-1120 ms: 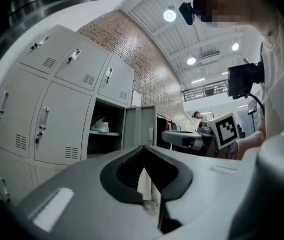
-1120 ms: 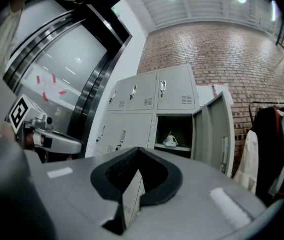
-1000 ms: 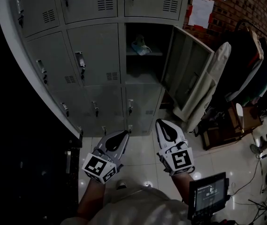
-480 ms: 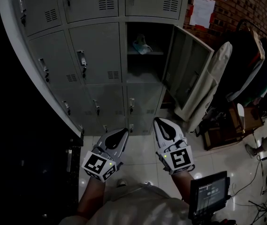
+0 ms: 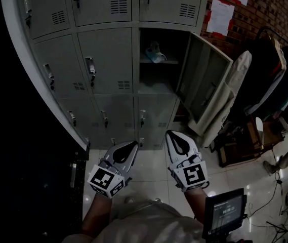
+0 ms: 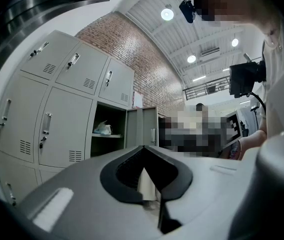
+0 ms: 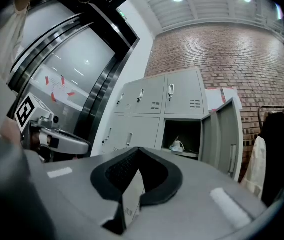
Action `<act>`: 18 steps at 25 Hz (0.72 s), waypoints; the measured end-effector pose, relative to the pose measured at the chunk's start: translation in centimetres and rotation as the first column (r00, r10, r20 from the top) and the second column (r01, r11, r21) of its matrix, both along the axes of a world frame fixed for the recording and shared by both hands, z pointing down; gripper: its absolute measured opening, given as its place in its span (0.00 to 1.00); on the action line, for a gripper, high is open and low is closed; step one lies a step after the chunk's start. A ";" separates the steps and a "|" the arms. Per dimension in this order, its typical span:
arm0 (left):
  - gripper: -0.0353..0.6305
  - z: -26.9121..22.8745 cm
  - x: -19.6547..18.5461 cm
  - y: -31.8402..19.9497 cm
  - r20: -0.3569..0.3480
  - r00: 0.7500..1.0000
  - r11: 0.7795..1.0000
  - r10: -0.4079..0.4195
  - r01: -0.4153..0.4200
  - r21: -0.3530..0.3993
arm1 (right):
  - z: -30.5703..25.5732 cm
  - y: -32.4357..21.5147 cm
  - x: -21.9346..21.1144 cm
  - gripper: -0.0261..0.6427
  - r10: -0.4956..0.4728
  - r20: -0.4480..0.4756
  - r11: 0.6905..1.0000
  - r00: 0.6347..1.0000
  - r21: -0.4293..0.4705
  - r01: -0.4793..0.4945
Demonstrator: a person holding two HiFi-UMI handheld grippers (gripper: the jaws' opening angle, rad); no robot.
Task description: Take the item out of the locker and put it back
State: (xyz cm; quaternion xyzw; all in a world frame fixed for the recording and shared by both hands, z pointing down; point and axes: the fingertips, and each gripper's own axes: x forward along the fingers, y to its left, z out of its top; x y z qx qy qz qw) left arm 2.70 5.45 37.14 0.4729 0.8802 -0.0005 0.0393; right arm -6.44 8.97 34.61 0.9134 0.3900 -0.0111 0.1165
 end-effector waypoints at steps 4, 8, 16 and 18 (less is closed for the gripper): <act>0.05 -0.4 0.3 0.3 0.000 1.000 1.000 0.002 -0.002 -0.009 | 0.1 0.2 0.2 0.04 0.001 -0.001 1.000 1.000 0.016 -0.001; 0.05 -0.6 0.4 0.6 -0.001 1.000 1.000 0.005 -0.005 -0.006 | 0.4 0.5 0.4 0.04 -0.005 0.014 1.000 1.000 0.027 0.005; 0.05 -0.8 0.4 1.4 -0.006 1.000 1.000 0.015 -0.015 -0.013 | 0.6 1.3 0.6 0.04 0.003 0.020 0.999 1.000 0.038 -0.004; 0.05 -0.8 0.4 1.6 -0.006 1.000 1.000 0.016 -0.016 -0.012 | 0.6 1.4 0.6 0.04 0.004 0.021 0.999 1.000 0.036 -0.005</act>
